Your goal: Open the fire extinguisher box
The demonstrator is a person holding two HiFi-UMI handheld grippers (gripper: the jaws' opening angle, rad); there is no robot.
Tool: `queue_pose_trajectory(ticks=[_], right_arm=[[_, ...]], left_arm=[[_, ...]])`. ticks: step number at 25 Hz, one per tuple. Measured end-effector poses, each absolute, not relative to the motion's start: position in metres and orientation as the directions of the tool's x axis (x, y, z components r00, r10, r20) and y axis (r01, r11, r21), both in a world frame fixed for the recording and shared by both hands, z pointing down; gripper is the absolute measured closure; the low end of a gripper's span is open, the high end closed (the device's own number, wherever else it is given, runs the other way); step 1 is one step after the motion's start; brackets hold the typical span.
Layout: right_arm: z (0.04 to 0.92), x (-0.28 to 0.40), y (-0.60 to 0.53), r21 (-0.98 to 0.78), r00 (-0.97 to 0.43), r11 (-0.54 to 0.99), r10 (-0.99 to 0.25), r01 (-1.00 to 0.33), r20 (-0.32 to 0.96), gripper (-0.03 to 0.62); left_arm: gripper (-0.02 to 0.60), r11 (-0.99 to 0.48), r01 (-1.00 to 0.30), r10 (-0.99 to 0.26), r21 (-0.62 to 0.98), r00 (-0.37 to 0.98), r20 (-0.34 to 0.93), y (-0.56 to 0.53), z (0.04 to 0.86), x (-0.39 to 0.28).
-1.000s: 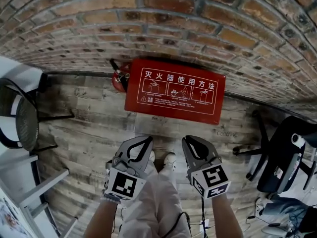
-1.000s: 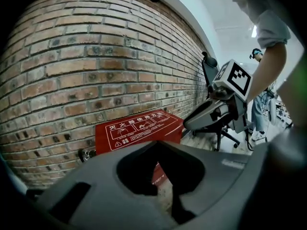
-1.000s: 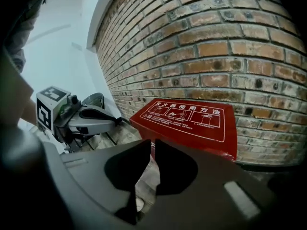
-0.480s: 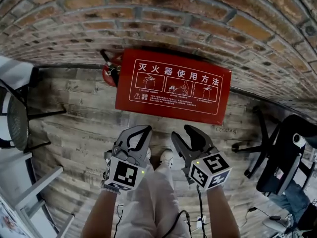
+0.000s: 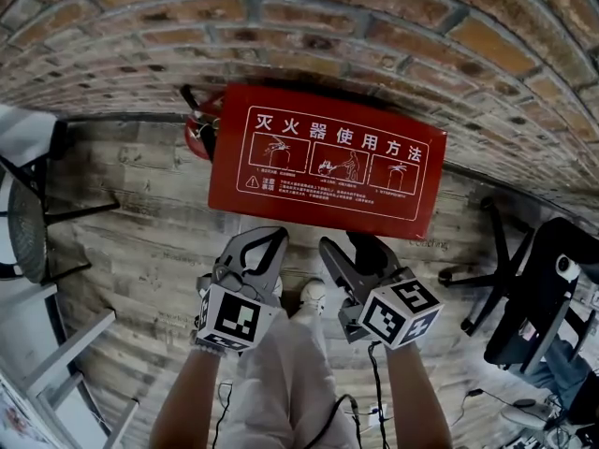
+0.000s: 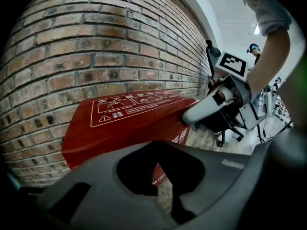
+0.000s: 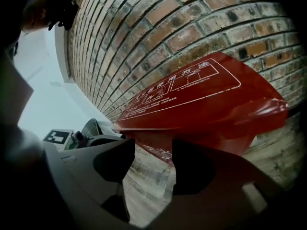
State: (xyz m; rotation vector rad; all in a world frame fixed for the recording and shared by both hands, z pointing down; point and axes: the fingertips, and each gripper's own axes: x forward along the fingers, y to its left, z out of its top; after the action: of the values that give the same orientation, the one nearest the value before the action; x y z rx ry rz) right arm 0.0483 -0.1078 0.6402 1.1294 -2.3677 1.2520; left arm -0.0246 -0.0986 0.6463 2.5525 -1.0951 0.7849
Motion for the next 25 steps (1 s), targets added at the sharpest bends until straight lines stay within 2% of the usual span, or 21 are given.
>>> queue_pose_trajectory(ticks=[11,15,25], right_arm=[[0.634,0.051,-0.11,-0.653,-0.683,0.297,-0.554,-0.696,0.476,0.37],[0.626,0.053,-0.109,-0.651,-0.684,0.308,-0.564,-0.694,0.462,0.398],[0.594,0.056,-0.114,-0.657,-0.693,0.329,-0.583,-0.679,0.424,0.413]], left_arm=[[0.581,-0.684,-0.73,-0.584,0.023,0.565,0.583,-0.109,0.65,-0.029],[0.581,-0.684,-0.729,-0.586,0.027,0.572,0.574,-0.112,0.647,-0.026],[0.581,-0.666,-0.744,-0.594,0.049,0.569,0.569,-0.122,0.642,-0.023]])
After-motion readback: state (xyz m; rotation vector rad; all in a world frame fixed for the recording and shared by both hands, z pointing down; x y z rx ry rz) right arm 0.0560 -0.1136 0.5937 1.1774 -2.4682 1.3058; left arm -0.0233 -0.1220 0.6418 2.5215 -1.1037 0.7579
